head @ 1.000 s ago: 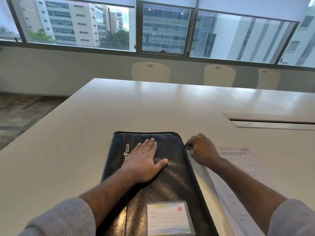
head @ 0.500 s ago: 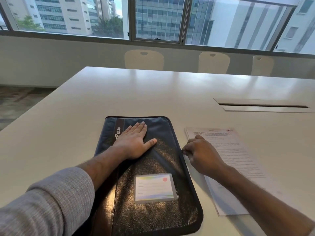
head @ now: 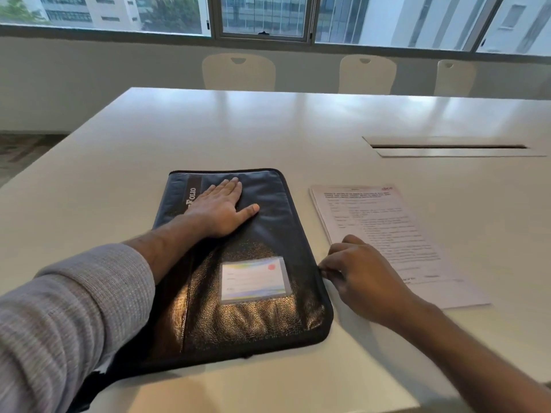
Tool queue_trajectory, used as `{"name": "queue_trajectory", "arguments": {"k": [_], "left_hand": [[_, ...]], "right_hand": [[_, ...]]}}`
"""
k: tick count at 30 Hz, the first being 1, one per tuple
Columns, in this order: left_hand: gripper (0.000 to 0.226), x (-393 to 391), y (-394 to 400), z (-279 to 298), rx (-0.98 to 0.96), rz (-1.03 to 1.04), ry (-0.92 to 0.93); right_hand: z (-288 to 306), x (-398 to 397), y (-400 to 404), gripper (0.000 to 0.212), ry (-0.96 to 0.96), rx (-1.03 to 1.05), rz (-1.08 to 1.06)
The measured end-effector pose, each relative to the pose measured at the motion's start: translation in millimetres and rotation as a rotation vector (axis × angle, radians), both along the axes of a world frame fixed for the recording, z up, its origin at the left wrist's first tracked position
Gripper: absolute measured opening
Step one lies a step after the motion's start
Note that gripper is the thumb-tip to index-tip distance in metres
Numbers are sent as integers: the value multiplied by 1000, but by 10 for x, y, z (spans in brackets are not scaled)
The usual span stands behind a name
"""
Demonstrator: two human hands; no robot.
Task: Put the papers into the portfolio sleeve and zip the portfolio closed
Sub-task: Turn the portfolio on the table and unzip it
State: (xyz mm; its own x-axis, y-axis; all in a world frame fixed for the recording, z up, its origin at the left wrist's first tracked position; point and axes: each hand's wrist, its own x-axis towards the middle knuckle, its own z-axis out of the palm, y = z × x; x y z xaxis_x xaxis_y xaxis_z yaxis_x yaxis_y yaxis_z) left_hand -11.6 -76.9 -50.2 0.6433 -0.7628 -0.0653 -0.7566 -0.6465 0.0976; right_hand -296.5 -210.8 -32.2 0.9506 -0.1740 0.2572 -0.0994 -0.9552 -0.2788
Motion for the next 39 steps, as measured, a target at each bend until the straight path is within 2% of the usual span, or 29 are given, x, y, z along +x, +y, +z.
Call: {"name": "queue_trajectory", "arguments": {"k": [10, 14, 16, 20, 24, 30, 39], "left_hand": [[96, -57, 9, 40, -24, 46, -7], [92, -231, 95, 148, -247, 88, 66], [92, -430, 211, 247, -293, 51, 144], [108, -865, 685, 397, -95, -103, 221], [112, -1112, 1191, 325, 42, -95, 228], [96, -1221, 1220, 123, -4, -36, 55], [96, -1165, 1123, 70, -12, 12, 30]], "right_hand": [[38, -527, 216, 14, 102, 80, 4], [-1, -566, 318, 14, 64, 146, -60], [-19, -558, 343, 13, 50, 166, -93], [-42, -531, 370, 9, 25, 175, -119], [-64, -485, 407, 12, 7, 169, -150], [-77, -329, 359, 14, -12, 177, -218], [-31, -462, 467, 29, 28, 244, -157]]}}
